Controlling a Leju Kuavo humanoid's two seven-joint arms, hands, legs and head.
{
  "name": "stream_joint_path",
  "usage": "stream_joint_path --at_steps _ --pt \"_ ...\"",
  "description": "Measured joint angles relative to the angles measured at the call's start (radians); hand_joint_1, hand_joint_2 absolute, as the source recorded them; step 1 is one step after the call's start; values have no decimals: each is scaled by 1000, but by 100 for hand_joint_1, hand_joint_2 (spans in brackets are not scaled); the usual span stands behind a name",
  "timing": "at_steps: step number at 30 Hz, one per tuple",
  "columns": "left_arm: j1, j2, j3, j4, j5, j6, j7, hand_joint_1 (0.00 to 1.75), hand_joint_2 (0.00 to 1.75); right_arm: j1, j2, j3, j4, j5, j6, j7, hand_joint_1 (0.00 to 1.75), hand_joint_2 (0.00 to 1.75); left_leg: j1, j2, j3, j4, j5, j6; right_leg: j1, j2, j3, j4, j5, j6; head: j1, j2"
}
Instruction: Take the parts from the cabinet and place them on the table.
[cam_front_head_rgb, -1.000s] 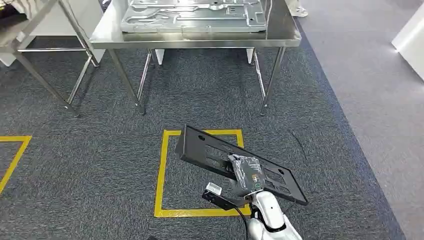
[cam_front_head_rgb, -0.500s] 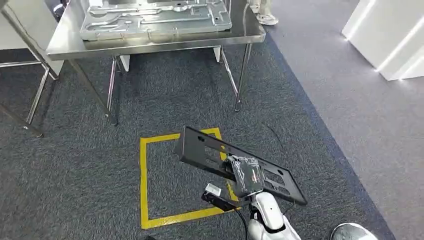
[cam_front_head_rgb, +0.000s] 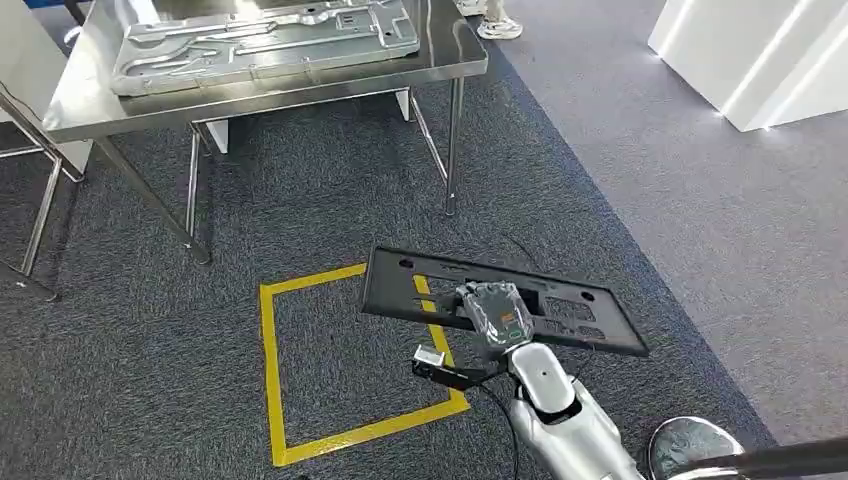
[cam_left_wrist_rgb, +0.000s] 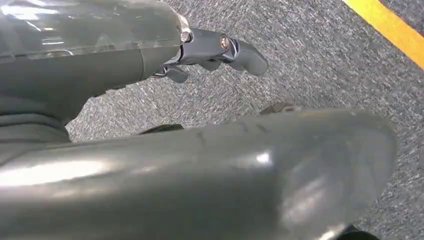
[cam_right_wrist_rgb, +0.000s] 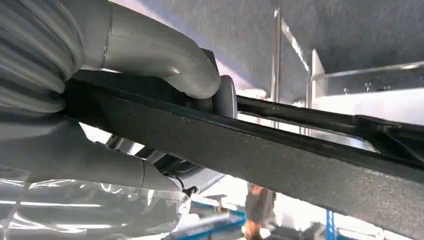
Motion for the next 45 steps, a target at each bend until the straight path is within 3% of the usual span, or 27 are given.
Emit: stream_joint_path --at_steps 8,14,15,17,19,20,22,23,24,25,27,28,29,30,31,32,33,34,35,37,39,40,41,42,43,44,45 --pt "0 2 0 0 0 0 3 0 0 -55 -31 21 30 -3 7 -2 175 175 3 0 2 -6 4 -12 4 -1 0 1 0 -7 0 0" --pt "0 2 0 0 11 -20 16 0 0 -82 -57 41 41 -2 28 0 175 175 0 0 -1 -1 2 -11 0 -1 1 -2 4 -4 0 0" --pt "0 6 0 0 14 -23 20 0 0 -93 -63 48 42 -5 41 0 175 175 -5 -1 -5 -8 2 6 -3 -3 5 0 16 3 0 0" --pt "-2 6 0 0 21 -29 25 0 0 -116 -86 53 46 -13 62 -8 175 175 3 -5 23 -46 -3 21 -2 -4 0 26 42 18 0 0" --pt "-1 6 1 0 21 -33 31 0 0 -156 -114 58 49 -16 86 -19 175 175 9 -3 45 -62 6 26 -7 4 -36 68 6 17 0 0" --pt "-4 6 1 0 21 -33 33 0 0 -180 -124 66 50 -16 100 -21 175 175 12 -1 47 -62 6 25 -7 8 -76 131 -25 20 0 0" --pt "-7 5 1 0 21 -36 35 0 0 -210 -146 80 54 -14 131 -28 175 175 18 -1 53 -61 1 18 -17 8 -161 266 -67 39 0 0" --pt "-5 5 1 0 22 -37 36 0 0 -222 -157 87 59 -17 146 -36 175 175 25 -3 60 -60 -4 10 -22 8 -182 285 -59 43 0 0" --pt "-2 5 1 0 24 -38 37 0 0 -231 -166 97 64 -23 158 -43 175 175 33 -4 70 -59 -12 0 -29 7 -178 260 -41 49 0 0" --pt "-1 5 2 0 30 -39 39 0 0 -243 -176 109 69 -32 167 -50 175 175 46 -5 84 -56 -24 -14 -39 4 -149 183 -9 65 0 0" --pt "-1 5 2 0 34 -40 39 0 0 -260 -189 127 77 -39 177 -55 175 175 64 -4 104 -41 -55 -44 -63 -20 -81 18 82 98 0 0" --pt "-2 10 2 0 35 -40 39 0 0 -269 -194 138 88 -42 179 -55 175 175 59 -1 111 -27 -75 -59 -55 -38 -88 5 81 88 0 0" --pt "-5 10 2 0 35 -40 39 0 0 -277 -195 147 91 -43 182 -55 175 175 56 5 108 -36 -80 -70 -50 -35 -91 15 52 50 0 0" --pt "-6 8 2 0 35 -41 39 0 0 -275 -199 152 91 -47 185 -54 175 175 57 9 119 -51 -89 -76 -49 -28 -92 22 62 39 0 0" --pt "-5 8 2 0 33 -41 39 0 0 -273 -201 155 91 -53 188 -51 175 175 61 7 136 -43 -77 -87 -55 -24 -89 24 47 28 -1 0" --pt "-8 8 2 0 33 -41 39 0 0 -277 -208 158 90 -59 194 -47 175 175 65 7 127 -20 -57 -94 -49 -13 -78 30 38 18 -1 0" --pt "-10 5 2 0 33 -42 39 0 0 -274 -213 161 84 -69 199 -44 175 175 71 1 89 46 -25 -91 -46 -9 -65 25 27 7 -2 0" --pt "-12 5 2 0 35 -41 39 0 0 -277 -220 167 83 -83 207 -44 175 175 69 -10 28 146 4 -79 -39 -7 -48 21 14 0 -2 0" --pt "-10 5 2 0 38 -41 39 0 0 -278 -223 172 82 -92 211 -44 175 175 63 -13 -30 224 -6 -71 -34 -1 -31 16 3 -6 -1 0" --pt "-2 5 2 0 38 -40 39 0 0 -272 -223 182 82 -101 210 -44 175 175 44 -17 -119 305 -107 -57 -21 10 15 5 -26 -17 -1 0" --pt "7 5 2 0 39 -40 39 0 0 -271 -223 193 82 -101 210 -43 175 175 24 -25 -170 284 -225 -34 -4 24 70 -2 -55 -24 -1 0" --pt "7 5 2 0 39 -39 39 0 0 -272 -223 195 82 -101 210 -42 175 175 13 -26 -184 242 -241 -18 5 29 98 -4 -71 -26 -1 0" --pt "7 5 2 0 39 -34 40 0 0 -273 -223 196 81 -99 208 -34 175 175 -3 -30 -190 183 -199 5 13 37 128 -2 -91 -26 -1 0" --pt "8 5 2 0 38 -24 42 0 0 -272 -223 197 77 -83 201 -15 175 175 -18 -40 -191 115 -76 33 19 37 150 -6 -110 -29 -1 0" --pt "12 12 2 0 38 -16 46 0 0 -271 -223 200 77 -57 180 10 175 175 -35 -67 -194 42 129 63 15 39 164 -1 -129 -32 0 0" --pt "13 11 2 0 39 -12 48 0 0 -272 -222 207 76 -40 169 23 175 175 -51 -82 -193 21 189 70 18 59 174 1 -145 -21 0 0" --pt "13 6 2 1 39 -10 51 0 0 -272 -222 209 73 -24 160 35 175 175 -51 -67 -178 31 174 58 18 61 175 0 -157 -16 -1 0"
